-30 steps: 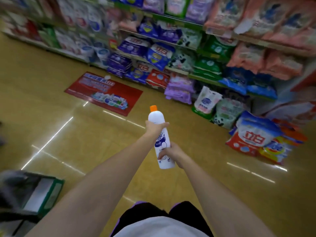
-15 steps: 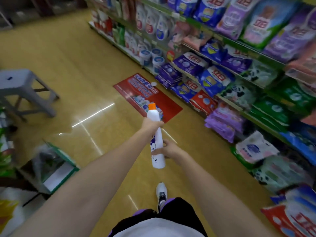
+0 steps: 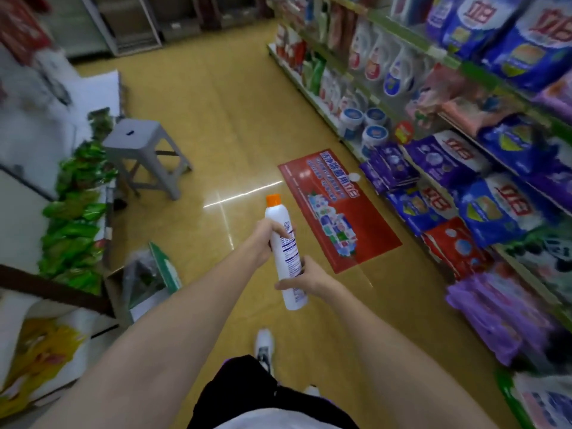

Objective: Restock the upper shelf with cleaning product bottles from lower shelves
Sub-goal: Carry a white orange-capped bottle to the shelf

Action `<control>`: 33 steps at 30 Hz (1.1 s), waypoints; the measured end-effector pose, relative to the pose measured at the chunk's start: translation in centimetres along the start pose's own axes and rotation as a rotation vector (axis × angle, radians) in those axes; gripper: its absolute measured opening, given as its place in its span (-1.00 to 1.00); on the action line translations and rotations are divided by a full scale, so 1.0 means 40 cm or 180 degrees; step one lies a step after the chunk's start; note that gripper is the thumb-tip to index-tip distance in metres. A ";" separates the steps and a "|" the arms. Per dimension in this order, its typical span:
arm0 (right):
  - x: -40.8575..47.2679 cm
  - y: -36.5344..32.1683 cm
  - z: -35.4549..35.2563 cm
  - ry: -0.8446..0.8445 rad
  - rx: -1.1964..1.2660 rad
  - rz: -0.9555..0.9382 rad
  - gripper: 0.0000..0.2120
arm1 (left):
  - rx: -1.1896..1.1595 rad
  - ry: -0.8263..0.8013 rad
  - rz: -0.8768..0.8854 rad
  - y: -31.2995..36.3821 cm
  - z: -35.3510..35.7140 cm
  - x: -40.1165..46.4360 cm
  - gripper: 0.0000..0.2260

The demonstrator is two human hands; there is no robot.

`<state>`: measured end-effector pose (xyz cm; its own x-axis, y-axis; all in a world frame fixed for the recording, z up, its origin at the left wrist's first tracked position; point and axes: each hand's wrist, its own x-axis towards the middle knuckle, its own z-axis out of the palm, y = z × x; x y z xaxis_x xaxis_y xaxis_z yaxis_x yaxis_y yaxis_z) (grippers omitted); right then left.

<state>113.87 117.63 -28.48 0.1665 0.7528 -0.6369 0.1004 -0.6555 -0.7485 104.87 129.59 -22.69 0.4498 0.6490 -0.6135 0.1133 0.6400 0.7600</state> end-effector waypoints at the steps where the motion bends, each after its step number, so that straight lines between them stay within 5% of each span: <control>1: 0.029 -0.024 -0.004 -0.0056 -0.0077 -0.0025 -0.18 | -0.0101 0.0076 -0.0002 0.018 -0.015 0.028 -0.59; 9: 0.309 -0.232 -0.083 -0.0285 -0.0336 -0.0017 -0.49 | -0.0122 0.0160 -0.0104 0.218 -0.097 0.337 -0.82; 16: 0.537 -0.467 -0.169 -0.0329 0.0095 0.0230 -0.65 | 0.0463 0.0349 -0.0195 0.435 -0.118 0.630 -0.07; 21: 0.661 -0.593 -0.225 -0.0748 0.0915 0.0383 -0.45 | 0.0176 0.0180 -0.0312 0.561 -0.148 0.771 0.06; 25: 0.771 -0.668 -0.301 -0.1059 0.1290 0.0411 -0.40 | 0.0150 0.0088 -0.0217 0.645 -0.159 0.885 -0.20; 33: 1.073 -0.828 -0.522 -0.1079 0.1173 0.0351 -0.63 | 0.0376 0.0506 0.0074 0.875 -0.056 1.168 -0.33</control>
<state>138.16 170.39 -27.15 -0.1772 0.6977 -0.6941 -0.2626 -0.7133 -0.6499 127.88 183.23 -25.25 0.3092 0.7257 -0.6146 0.2118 0.5775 0.7885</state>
